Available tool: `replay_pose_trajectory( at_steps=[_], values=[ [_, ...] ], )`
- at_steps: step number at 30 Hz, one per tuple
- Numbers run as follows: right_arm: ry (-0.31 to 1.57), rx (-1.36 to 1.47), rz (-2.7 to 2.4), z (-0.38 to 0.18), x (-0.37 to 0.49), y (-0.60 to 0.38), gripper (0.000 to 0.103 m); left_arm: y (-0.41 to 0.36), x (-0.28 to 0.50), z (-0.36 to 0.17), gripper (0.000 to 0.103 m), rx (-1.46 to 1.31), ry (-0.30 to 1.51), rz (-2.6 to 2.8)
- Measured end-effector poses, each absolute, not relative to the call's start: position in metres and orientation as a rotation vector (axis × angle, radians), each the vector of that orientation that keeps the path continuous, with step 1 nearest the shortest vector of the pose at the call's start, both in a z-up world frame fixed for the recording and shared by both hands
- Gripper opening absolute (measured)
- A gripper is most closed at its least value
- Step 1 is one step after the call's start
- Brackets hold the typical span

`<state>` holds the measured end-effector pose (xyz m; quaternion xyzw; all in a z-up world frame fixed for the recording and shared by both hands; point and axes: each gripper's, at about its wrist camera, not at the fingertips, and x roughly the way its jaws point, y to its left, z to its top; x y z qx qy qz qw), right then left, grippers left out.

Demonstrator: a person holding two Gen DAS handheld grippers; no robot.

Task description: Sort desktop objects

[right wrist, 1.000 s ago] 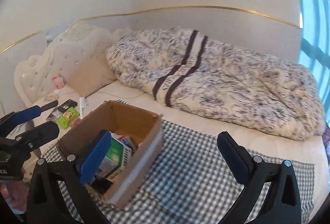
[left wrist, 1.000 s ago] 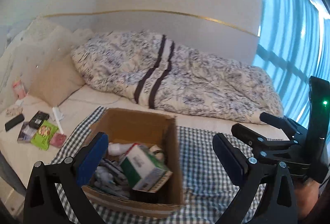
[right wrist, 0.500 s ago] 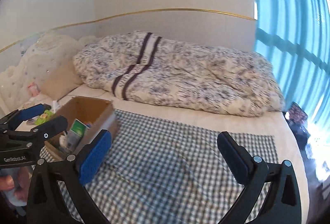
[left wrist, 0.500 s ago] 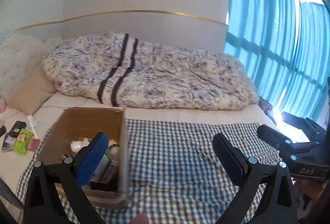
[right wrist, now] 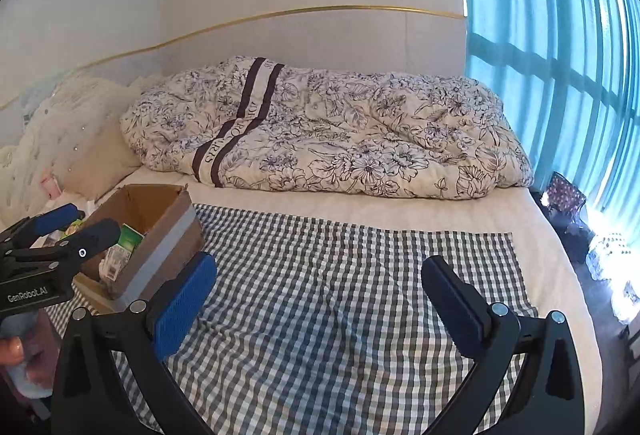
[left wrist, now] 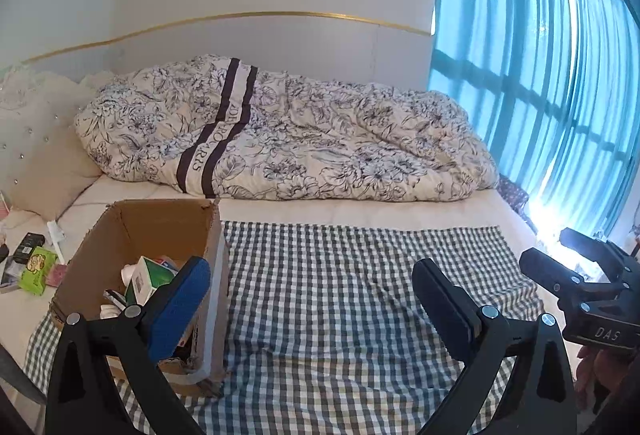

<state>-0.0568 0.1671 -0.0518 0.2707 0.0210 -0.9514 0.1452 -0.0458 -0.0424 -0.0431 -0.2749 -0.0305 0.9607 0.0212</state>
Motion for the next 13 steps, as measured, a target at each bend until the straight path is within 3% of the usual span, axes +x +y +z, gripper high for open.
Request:
replay_pose_trajectory(
  at_steps=[13],
  values=[
    [0.045,0.805,-2.741,-0.072,-0.063,0.176,0.103,-0.047,-0.056,-0.073,0.103,-0.962,-0.154,2.960]
  ],
)
